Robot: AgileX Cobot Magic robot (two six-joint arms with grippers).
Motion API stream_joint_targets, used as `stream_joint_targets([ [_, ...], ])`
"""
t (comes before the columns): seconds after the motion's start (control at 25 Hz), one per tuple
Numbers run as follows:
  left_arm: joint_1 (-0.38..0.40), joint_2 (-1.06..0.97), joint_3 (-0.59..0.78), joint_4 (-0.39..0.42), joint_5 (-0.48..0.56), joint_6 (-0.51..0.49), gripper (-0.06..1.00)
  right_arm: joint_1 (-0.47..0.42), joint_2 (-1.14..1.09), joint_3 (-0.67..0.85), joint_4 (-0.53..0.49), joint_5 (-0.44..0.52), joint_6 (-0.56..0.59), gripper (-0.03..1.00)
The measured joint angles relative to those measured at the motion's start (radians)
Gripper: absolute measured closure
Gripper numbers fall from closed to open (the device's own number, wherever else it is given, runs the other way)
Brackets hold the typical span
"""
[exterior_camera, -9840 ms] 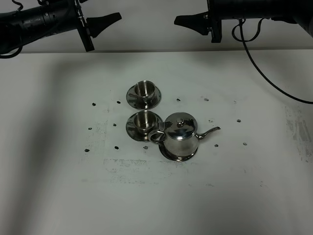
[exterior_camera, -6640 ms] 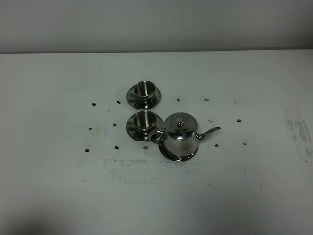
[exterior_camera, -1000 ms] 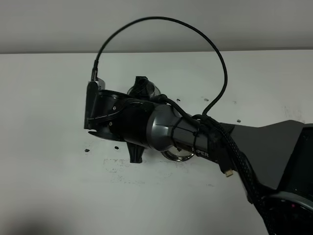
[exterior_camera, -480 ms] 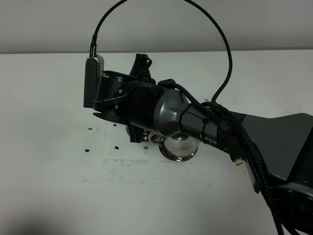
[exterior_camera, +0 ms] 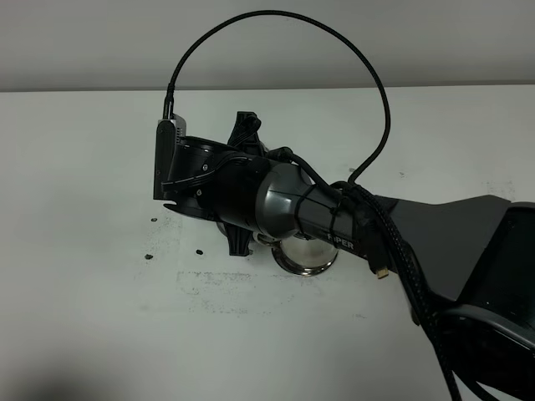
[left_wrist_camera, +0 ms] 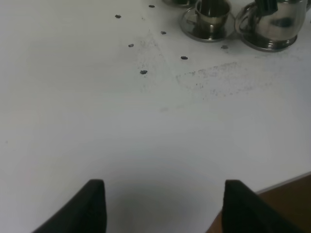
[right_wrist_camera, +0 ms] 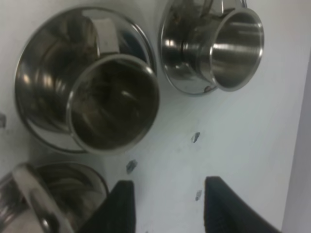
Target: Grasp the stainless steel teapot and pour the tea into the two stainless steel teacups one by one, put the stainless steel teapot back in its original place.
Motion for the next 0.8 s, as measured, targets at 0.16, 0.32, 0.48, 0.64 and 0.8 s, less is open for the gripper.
stream_joint_targets([
  [0.16, 0.000, 0.000, 0.000, 0.000, 0.000, 0.000, 0.42, 0.000, 0.013, 0.000, 0.003, 0.011, 0.000, 0.61],
  [0.32, 0.000, 0.000, 0.000, 0.000, 0.000, 0.000, 0.42, 0.000, 0.017, 0.000, 0.018, 0.018, -0.001, 0.61],
  [0.48, 0.000, 0.000, 0.000, 0.000, 0.000, 0.000, 0.42, 0.000, 0.017, 0.000, 0.044, 0.035, -0.001, 0.61],
  [0.64, 0.000, 0.000, 0.000, 0.000, 0.000, 0.000, 0.42, 0.000, 0.017, 0.000, 0.075, 0.051, -0.020, 0.61],
  [0.8, 0.000, 0.000, 0.000, 0.000, 0.000, 0.000, 0.42, 0.000, 0.018, 0.000, 0.091, 0.061, -0.028, 0.61],
])
